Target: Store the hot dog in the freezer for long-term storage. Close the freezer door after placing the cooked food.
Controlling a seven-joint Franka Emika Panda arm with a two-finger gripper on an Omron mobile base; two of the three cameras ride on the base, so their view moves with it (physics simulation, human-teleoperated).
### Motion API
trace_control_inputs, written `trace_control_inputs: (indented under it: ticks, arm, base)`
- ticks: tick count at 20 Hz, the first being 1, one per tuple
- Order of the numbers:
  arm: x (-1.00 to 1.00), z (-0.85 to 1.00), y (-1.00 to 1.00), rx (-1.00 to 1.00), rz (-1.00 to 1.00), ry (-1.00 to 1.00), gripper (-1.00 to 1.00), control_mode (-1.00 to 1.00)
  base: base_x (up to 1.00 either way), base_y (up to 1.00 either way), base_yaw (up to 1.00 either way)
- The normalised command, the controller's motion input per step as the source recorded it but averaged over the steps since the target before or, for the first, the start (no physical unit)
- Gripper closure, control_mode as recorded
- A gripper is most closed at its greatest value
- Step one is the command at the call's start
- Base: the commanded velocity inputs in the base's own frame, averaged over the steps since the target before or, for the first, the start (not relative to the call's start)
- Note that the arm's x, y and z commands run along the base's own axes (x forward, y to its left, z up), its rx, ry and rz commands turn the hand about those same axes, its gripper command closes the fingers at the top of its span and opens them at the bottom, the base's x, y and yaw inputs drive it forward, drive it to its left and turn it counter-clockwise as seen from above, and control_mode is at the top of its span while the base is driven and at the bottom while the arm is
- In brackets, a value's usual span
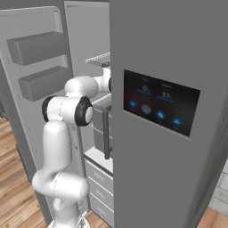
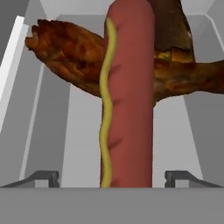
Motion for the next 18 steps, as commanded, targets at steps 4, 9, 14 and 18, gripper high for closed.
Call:
trace_control_inputs:
  ticks: [4, 9, 14, 18]
  arm:
    - [-0.59, 0.02, 0.0, 0.0, -0.01, -0.09, -1.0, -1.0]
    - [-0.18, 0.0, 0.0, -0.03, 0.0, -0.14, -1.0, -1.0]
    - [-0.25, 0.0, 0.01, -0.03, 0.0, -0.13, -1.0, -1.0]
    - [-0.39, 0.02, 0.08, 0.0, 0.01, -0.08, -1.0, -1.0]
  base:
    - [0.0, 0.0, 0.0]
    - [0.0, 0.0, 0.0]
    - [0.0, 0.0, 0.0]
    - [0.0, 0.0, 0.0]
